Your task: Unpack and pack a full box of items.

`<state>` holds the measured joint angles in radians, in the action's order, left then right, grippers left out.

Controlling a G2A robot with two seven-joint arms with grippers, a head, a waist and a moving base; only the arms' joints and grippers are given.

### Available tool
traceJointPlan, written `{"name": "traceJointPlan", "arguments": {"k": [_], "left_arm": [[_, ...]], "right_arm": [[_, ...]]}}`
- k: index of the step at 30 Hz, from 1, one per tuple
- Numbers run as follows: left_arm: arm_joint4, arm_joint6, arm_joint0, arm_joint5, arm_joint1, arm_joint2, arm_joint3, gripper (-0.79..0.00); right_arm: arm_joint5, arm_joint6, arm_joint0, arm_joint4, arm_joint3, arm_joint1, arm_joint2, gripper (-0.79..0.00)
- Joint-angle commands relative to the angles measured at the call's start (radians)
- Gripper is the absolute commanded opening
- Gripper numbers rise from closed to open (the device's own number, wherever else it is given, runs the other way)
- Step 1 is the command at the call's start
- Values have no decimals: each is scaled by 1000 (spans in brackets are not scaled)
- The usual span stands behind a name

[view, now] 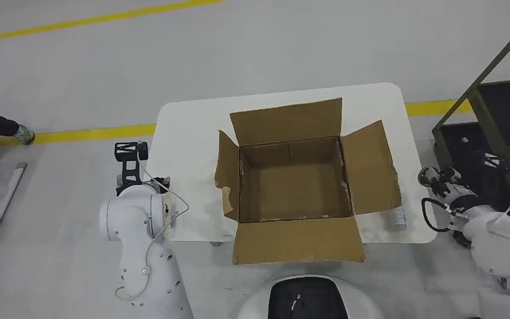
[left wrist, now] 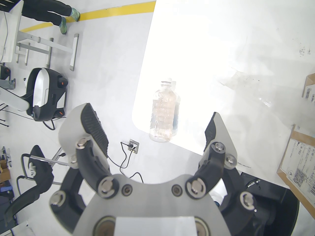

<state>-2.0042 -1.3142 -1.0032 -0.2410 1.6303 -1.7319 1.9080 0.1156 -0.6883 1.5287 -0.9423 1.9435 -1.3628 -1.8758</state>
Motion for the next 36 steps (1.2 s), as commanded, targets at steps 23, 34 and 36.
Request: {"name": "traceJointPlan", "arguments": {"k": [23, 34, 36], "left_arm": [[0, 0, 0, 0, 0, 0, 0, 0], [0, 0, 0, 0, 0, 0, 0, 0], [0, 0, 0, 0, 0, 0, 0, 0]], "right_arm": [[37, -229, -98, -255, -167, 26, 147, -742], [41, -235, -118, -245, -189, 31, 165, -468], [36, -234, -120, -238, -190, 33, 164, -462]]}}
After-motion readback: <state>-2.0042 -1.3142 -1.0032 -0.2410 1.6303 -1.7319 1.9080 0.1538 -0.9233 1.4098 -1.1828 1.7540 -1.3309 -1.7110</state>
